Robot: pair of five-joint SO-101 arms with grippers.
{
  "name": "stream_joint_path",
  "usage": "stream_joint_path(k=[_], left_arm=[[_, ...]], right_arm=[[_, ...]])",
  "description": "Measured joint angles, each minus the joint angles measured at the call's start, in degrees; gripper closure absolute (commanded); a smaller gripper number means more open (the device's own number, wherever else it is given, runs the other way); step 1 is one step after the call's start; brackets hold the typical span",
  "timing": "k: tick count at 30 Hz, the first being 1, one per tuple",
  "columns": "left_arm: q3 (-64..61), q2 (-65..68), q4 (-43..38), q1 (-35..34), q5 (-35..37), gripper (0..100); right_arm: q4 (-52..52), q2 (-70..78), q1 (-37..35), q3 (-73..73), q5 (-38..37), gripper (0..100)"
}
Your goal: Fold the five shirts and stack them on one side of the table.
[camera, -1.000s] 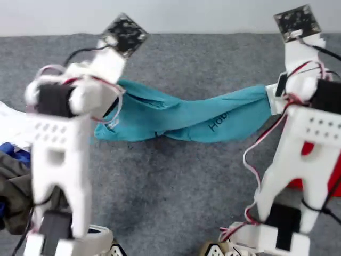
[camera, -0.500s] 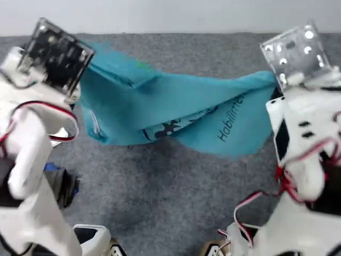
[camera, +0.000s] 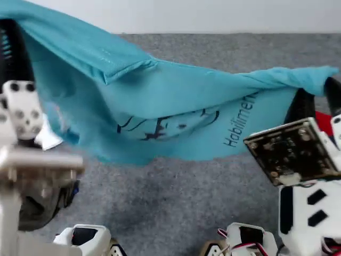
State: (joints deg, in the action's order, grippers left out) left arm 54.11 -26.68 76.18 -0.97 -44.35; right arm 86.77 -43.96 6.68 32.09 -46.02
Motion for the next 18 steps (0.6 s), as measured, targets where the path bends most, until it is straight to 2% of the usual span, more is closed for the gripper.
stream_joint_path(k=[4, 11, 18], left_arm=[[1.67, -0.44, 0.00, -0.44, -0.88, 99], [1.67, -0.44, 0.35, -6.77, -0.97, 99], [1.67, -0.44, 5.36, -8.09, -0.97, 99]], right_arm=[[2.46, 0.09, 0.00, 0.00, -1.58, 98.8], [6.86, 0.09, 0.00, 0.00, -1.85, 98.8], [11.43, -0.35, 0.00, -5.19, -1.85, 98.8]])
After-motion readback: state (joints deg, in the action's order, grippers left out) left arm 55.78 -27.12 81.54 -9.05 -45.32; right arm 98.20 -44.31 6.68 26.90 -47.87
